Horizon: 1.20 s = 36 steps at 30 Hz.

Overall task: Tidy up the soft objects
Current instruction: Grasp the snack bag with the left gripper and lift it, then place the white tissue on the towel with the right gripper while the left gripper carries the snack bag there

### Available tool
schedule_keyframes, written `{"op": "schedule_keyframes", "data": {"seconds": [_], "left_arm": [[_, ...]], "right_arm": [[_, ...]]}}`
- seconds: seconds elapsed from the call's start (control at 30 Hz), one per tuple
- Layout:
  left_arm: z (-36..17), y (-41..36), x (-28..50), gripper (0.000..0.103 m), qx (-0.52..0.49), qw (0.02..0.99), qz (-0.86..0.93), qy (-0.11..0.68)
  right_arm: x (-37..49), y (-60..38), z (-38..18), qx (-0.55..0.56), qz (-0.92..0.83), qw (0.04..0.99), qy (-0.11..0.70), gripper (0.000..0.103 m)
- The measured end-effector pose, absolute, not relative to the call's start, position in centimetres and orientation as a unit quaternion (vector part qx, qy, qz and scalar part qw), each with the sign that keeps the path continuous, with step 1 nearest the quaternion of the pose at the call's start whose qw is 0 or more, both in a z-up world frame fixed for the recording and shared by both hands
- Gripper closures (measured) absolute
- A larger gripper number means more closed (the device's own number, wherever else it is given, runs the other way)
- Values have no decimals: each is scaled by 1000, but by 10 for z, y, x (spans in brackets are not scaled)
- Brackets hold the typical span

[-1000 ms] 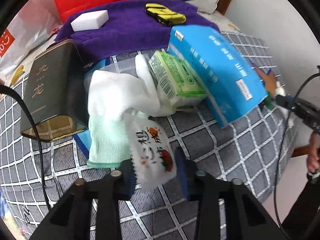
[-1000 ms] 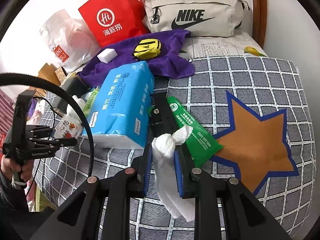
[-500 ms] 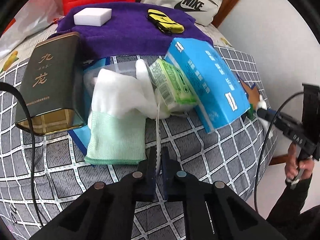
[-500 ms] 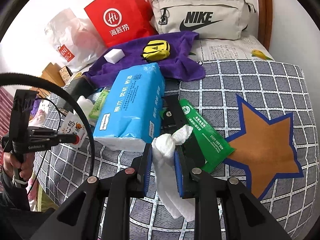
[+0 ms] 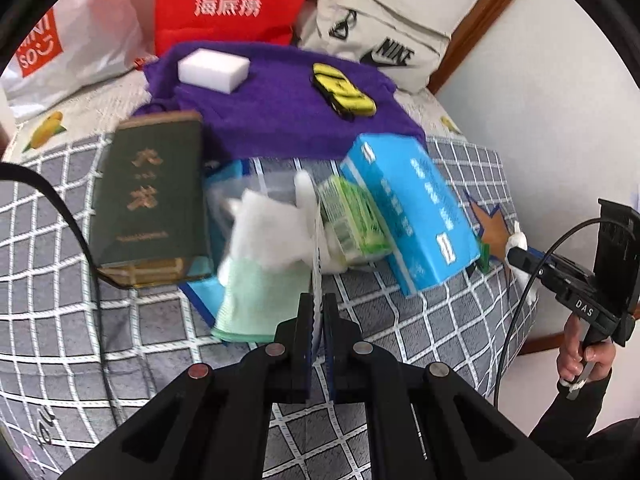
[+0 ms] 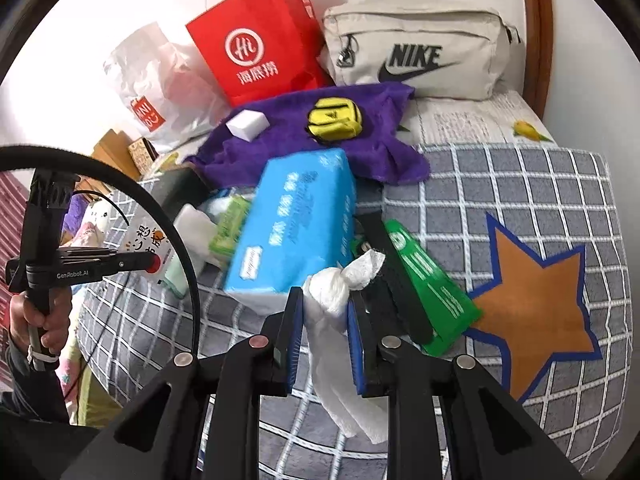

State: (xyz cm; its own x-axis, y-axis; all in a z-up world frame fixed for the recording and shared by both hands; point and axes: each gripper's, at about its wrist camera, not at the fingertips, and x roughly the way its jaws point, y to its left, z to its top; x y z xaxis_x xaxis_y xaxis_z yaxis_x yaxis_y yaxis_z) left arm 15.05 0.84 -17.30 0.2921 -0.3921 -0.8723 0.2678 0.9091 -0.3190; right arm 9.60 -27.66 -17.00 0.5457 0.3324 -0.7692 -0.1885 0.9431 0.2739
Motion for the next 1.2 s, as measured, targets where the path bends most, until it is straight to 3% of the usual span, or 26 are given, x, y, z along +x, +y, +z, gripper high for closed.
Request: {"op": "schedule_keyframes", "data": {"seconds": [0.7,1.2], "left_arm": [[-133,24,171,98,-53,827,-197,524],[-123,41,225,98,-52,836,-189,512]], "right_arm": [[124,-250,-144,68,186,883,426,82],[198,-240,-125,43,175,888,424,82]]}}
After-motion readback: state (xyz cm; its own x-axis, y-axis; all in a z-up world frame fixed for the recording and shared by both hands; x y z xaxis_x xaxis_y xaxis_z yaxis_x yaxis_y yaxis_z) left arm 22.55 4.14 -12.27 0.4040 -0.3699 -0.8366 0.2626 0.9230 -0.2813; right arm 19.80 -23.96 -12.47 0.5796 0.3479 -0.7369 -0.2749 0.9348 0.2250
